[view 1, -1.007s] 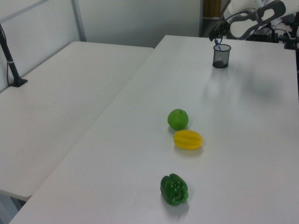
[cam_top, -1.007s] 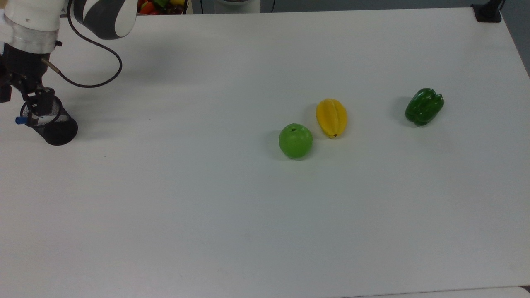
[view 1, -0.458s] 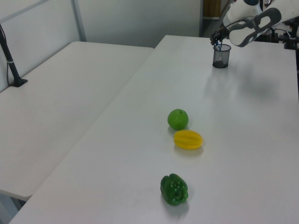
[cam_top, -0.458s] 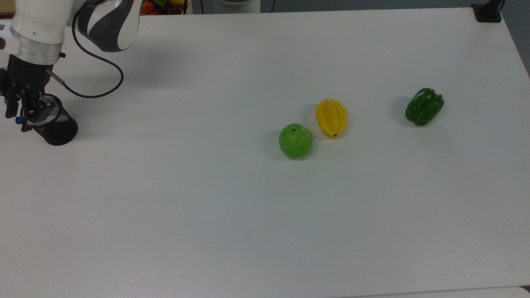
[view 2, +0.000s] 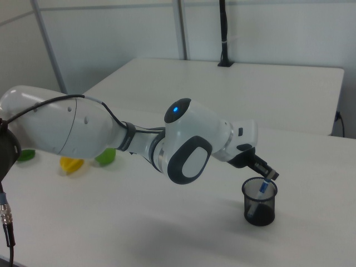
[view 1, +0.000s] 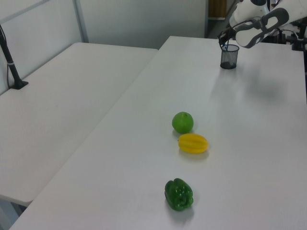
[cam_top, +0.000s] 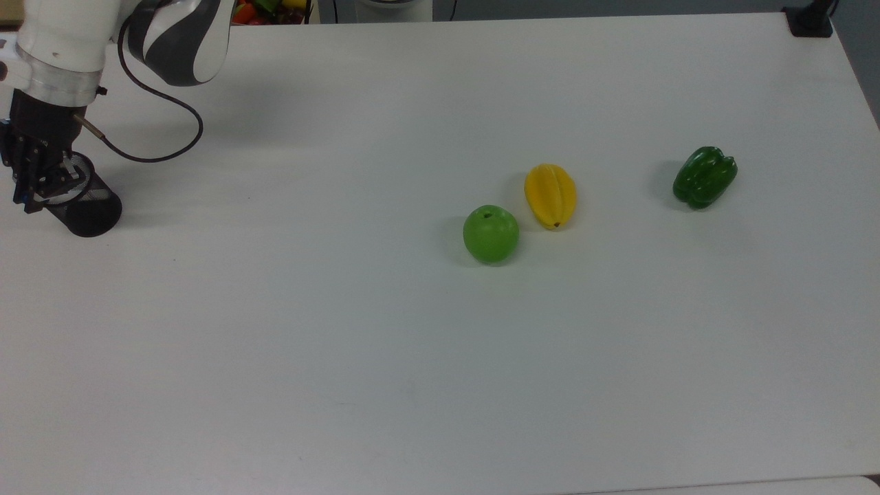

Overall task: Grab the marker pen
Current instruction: 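Lower the gripper into the cup and close on the marker, then lift the marker up out of the pen cup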

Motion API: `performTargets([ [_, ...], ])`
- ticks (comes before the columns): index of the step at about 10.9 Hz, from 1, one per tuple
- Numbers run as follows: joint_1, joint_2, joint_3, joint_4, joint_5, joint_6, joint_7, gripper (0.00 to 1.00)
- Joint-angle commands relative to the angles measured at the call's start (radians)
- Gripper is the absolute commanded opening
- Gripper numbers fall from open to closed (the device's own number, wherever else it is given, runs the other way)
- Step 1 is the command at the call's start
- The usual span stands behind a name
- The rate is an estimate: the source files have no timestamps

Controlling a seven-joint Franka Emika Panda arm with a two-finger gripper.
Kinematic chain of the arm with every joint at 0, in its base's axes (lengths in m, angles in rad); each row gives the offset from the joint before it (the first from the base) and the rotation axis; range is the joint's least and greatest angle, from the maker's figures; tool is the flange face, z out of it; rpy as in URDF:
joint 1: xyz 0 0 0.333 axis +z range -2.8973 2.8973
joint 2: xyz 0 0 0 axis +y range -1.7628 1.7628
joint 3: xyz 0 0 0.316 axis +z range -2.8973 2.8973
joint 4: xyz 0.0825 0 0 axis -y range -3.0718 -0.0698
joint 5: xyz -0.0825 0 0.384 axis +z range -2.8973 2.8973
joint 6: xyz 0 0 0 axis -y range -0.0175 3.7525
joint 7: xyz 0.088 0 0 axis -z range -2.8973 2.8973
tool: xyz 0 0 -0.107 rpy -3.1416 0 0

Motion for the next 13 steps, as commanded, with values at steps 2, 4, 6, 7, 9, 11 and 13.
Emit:
performTargets([
  [2,-0.002,-0.024,0.001,-0.015,-0.013,0.018,0.006,0.00],
  [4,-0.002,-0.071,0.002,-0.015,-0.011,0.009,0.012,0.00],
  [6,-0.002,-0.143,0.002,-0.013,-0.004,-0.018,0.015,0.00],
  [7,-0.001,-0.186,0.002,-0.013,-0.004,-0.040,0.013,0.00],
  [9,0.004,-0.295,0.002,-0.003,0.001,-0.182,0.004,0.00],
  [11,0.036,-0.390,0.009,-0.001,0.005,-0.303,-0.004,0.00],
  [13,0.053,-0.485,0.041,0.001,0.024,-0.496,-0.014,0.00],
])
